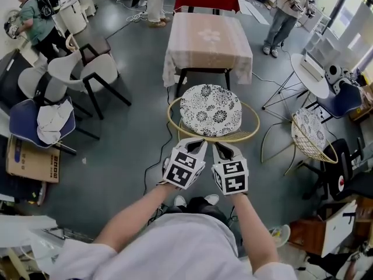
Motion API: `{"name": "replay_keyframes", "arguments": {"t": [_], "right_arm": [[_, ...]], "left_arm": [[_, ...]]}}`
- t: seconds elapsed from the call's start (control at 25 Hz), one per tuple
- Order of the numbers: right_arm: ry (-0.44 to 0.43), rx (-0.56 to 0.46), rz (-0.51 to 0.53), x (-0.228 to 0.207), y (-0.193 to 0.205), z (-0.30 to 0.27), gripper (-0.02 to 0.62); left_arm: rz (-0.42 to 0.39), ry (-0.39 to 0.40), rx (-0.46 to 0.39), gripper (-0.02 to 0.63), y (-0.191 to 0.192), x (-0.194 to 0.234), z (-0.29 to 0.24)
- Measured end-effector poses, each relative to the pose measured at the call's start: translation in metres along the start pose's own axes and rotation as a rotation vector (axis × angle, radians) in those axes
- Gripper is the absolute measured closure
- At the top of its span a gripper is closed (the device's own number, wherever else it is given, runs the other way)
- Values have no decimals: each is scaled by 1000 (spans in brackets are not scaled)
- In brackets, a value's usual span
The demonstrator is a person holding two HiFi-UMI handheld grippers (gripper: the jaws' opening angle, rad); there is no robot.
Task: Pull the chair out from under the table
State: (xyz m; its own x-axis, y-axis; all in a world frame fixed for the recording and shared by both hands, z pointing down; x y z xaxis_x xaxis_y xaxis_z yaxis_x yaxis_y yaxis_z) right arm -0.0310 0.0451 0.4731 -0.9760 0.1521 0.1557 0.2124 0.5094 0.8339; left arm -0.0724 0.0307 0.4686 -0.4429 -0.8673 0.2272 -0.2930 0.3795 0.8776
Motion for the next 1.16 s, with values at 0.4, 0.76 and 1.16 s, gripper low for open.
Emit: {"name": "replay_keyframes", "arguments": {"t": [0.4,0.76,1.16], "right_arm": [[-36,-101,-247,7,-31,20,592],[-41,-109,-299,-2,-34,18,592],[-53,-107,-291,0,-33,15,592]], "left_arm": [[55,-37,-81,602,-14,-5,20],[50,-45,-79,603,-21,-5,14],[52,-41,-70,603,-19,-7,8]]}}
Point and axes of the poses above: the fingertips, and each gripper's own axes: z backward along the fingers, x to its left, y out of its underside, the point moved 1 cm from there along z, backward along the fingers, and after that the axes turned 11 degrees about y, right-handed, at the moved point
